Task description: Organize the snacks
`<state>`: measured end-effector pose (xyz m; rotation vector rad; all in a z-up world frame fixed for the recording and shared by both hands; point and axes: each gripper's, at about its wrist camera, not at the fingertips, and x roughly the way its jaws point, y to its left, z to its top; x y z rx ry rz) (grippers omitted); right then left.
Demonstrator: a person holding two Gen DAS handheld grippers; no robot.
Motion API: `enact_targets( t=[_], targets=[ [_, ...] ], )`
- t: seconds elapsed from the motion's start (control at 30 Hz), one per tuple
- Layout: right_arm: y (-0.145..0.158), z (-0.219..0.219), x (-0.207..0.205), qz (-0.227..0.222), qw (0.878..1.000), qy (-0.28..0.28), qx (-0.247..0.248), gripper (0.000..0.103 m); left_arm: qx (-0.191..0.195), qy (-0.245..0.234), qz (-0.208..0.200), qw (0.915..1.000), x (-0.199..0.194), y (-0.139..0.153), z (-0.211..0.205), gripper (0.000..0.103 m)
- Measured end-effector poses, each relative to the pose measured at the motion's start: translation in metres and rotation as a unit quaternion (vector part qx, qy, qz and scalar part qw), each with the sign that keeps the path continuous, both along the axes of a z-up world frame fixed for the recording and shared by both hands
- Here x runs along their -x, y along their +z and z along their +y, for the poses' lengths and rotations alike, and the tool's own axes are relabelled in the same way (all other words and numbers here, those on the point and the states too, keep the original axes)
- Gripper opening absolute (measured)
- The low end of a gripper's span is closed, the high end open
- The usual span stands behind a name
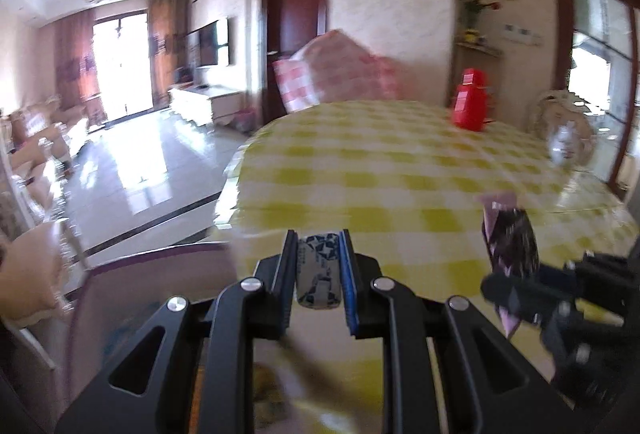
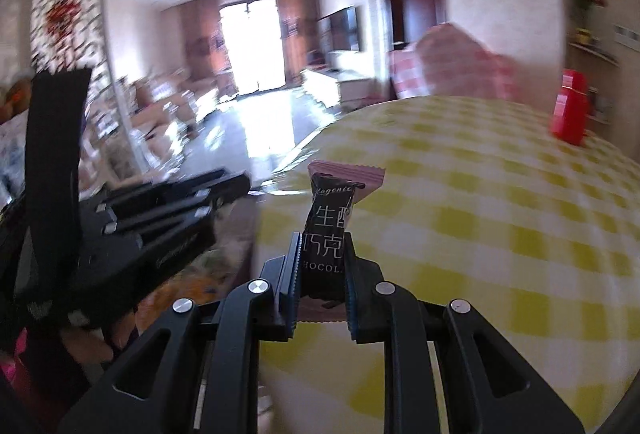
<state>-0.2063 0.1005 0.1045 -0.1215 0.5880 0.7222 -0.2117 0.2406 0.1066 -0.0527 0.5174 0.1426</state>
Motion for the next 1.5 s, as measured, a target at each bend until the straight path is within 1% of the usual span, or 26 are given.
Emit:
enact_targets(
  t=[0.07, 0.13, 0.27, 0.33, 0.37, 0.4, 0.43, 0.47, 0.5, 0.53, 0.57, 0.6, 0.63, 0.7, 0.77, 0.83, 0.9, 1.0, 1.07, 1.13, 1.2, 1.33, 1.5],
  targets=[
    [-0.004, 0.034, 0.004, 0.014, 0.999, 0.033, 0.013, 0.019, -0.005, 0.031, 0.011, 0.9994, 0.003, 0.002, 0.028, 0.020],
    [-0.011, 0.067, 0.008, 0.032, 0.997, 0.064, 0.032, 0.019, -0.006, 0.057, 0.036, 0.9977, 0.006, -0.002, 0.059, 0.020],
    [-0.028, 0.126, 0.020, 0.058, 0.988, 0.118, 0.076, 0.019, 0.014, 0.084, 0.076, 0.9935, 0.015, -0.010, 0.112, 0.020],
    [-0.036, 0.150, 0.024, 0.075, 0.984, 0.134, 0.087, 0.019, 0.019, 0.102, 0.083, 0.9911, 0.021, -0.011, 0.131, 0.021],
    [-0.039, 0.156, 0.024, 0.080, 0.983, 0.139, 0.091, 0.023, 0.025, 0.112, 0.083, 0.9899, 0.025, -0.012, 0.142, 0.028],
    [-0.041, 0.163, 0.023, 0.087, 0.981, 0.142, 0.097, 0.024, 0.037, 0.118, 0.079, 0.9892, 0.030, -0.011, 0.155, 0.050],
    [-0.044, 0.168, 0.023, 0.094, 0.981, 0.138, 0.101, 0.034, 0.046, 0.123, 0.067, 0.9890, 0.037, -0.010, 0.163, 0.066],
    [-0.045, 0.166, 0.021, 0.098, 0.981, 0.134, 0.099, 0.054, 0.050, 0.128, 0.053, 0.9891, 0.042, -0.008, 0.168, 0.094],
    [-0.045, 0.166, 0.021, 0.100, 0.982, 0.132, 0.095, 0.065, 0.050, 0.132, 0.039, 0.9892, 0.048, -0.005, 0.171, 0.101],
    [-0.044, 0.165, 0.022, 0.102, 0.982, 0.133, 0.092, 0.080, 0.050, 0.134, 0.030, 0.9893, 0.053, -0.001, 0.176, 0.101],
    [-0.043, 0.163, 0.024, 0.103, 0.982, 0.133, 0.091, 0.083, 0.052, 0.133, 0.030, 0.9893, 0.054, -0.001, 0.178, 0.101],
    [-0.042, 0.163, 0.027, 0.104, 0.981, 0.133, 0.091, 0.084, 0.057, 0.134, 0.030, 0.9889, 0.055, -0.001, 0.181, 0.101],
    [-0.041, 0.164, 0.030, 0.106, 0.981, 0.132, 0.095, 0.087, 0.065, 0.140, 0.035, 0.9874, 0.057, -0.001, 0.186, 0.101],
    [-0.039, 0.171, 0.029, 0.115, 0.979, 0.133, 0.105, 0.087, 0.075, 0.152, 0.039, 0.9848, 0.056, -0.001, 0.188, 0.101],
    [-0.040, 0.176, 0.031, 0.127, 0.975, 0.128, 0.128, 0.087, 0.083, 0.176, 0.045, 0.9799, 0.057, 0.000, 0.190, 0.101],
    [-0.041, 0.185, 0.040, 0.133, 0.969, 0.122, 0.168, 0.087, 0.084, 0.192, 0.054, 0.9763, 0.058, 0.001, 0.187, 0.101],
    [-0.047, 0.193, 0.042, 0.131, 0.964, 0.118, 0.201, 0.087, 0.088, 0.191, 0.063, 0.9757, 0.053, -0.003, 0.184, 0.101],
    [-0.054, 0.199, 0.048, 0.120, 0.959, 0.113, 0.232, 0.087, 0.117, 0.177, 0.094, 0.9727, 0.048, -0.013, 0.188, 0.101],
    [-0.058, 0.198, 0.045, 0.123, 0.958, 0.112, 0.232, 0.087, 0.121, 0.176, 0.114, 0.9701, 0.042, -0.020, 0.187, 0.101],
    [-0.059, 0.194, 0.042, 0.136, 0.960, 0.108, 0.221, 0.087, 0.111, 0.184, 0.131, 0.9679, 0.039, -0.025, 0.185, 0.101],
    [-0.061, 0.189, 0.037, 0.148, 0.961, 0.102, 0.211, 0.087, 0.109, 0.184, 0.138, 0.9670, 0.036, -0.030, 0.182, 0.101],
    [-0.061, 0.184, 0.031, 0.157, 0.962, 0.092, 0.202, 0.087, 0.109, 0.182, 0.149, 0.9658, 0.031, -0.036, 0.179, 0.101],
    [-0.059, 0.182, 0.031, 0.154, 0.963, 0.086, 0.202, 0.087, 0.106, 0.185, 0.160, 0.9638, 0.027, -0.042, 0.178, 0.101]
  ],
)
